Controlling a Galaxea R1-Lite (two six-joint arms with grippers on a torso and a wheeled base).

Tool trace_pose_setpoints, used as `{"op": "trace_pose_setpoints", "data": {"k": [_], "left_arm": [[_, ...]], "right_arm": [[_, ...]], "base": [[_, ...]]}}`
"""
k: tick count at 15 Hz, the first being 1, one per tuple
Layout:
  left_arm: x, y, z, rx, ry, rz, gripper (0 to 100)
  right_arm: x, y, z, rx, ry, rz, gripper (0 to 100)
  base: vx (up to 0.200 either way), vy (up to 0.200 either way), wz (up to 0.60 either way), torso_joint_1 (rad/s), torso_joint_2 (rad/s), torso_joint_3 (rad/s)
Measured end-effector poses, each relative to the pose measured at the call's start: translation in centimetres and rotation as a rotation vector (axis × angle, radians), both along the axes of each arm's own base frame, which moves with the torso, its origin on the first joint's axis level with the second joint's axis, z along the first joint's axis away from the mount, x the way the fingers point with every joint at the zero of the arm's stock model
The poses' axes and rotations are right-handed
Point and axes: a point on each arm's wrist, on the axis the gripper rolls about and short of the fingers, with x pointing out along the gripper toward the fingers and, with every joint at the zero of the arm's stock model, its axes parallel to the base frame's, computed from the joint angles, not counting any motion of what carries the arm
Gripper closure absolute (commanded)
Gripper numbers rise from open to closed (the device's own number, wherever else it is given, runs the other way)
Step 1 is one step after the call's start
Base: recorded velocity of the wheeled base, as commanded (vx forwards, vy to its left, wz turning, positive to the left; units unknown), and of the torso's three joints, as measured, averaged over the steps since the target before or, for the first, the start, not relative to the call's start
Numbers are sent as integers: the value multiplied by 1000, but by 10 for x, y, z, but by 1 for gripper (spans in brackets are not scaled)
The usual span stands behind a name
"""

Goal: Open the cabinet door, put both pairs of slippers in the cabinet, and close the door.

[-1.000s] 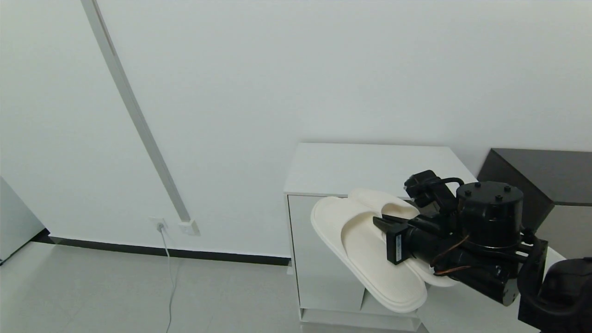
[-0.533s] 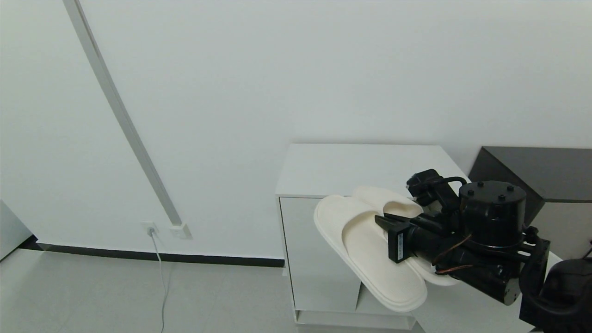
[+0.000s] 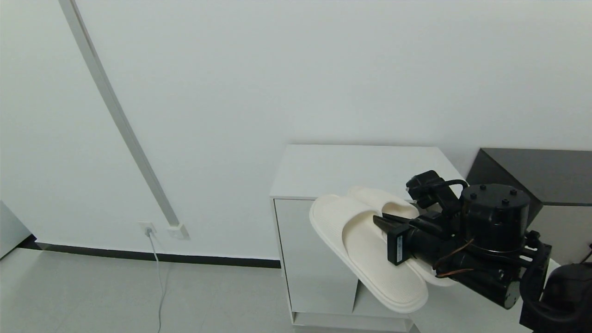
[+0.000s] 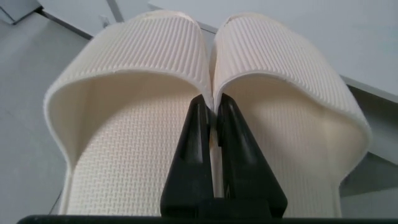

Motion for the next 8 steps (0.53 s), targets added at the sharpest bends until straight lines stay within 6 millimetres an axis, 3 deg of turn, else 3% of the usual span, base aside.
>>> {"op": "trace_pose_setpoints", "data": {"k": [7, 8], "left_arm": [[0, 0, 0, -1, 0, -1, 100], [0, 0, 0, -1, 0, -1, 100]], "right_arm": [[-1, 0, -1, -6, 3, 3, 100], [-2, 0, -2, -7, 3, 3, 100]], "base": [[0, -200, 0, 3, 4, 4], [0, 0, 0, 0, 0, 0]]}}
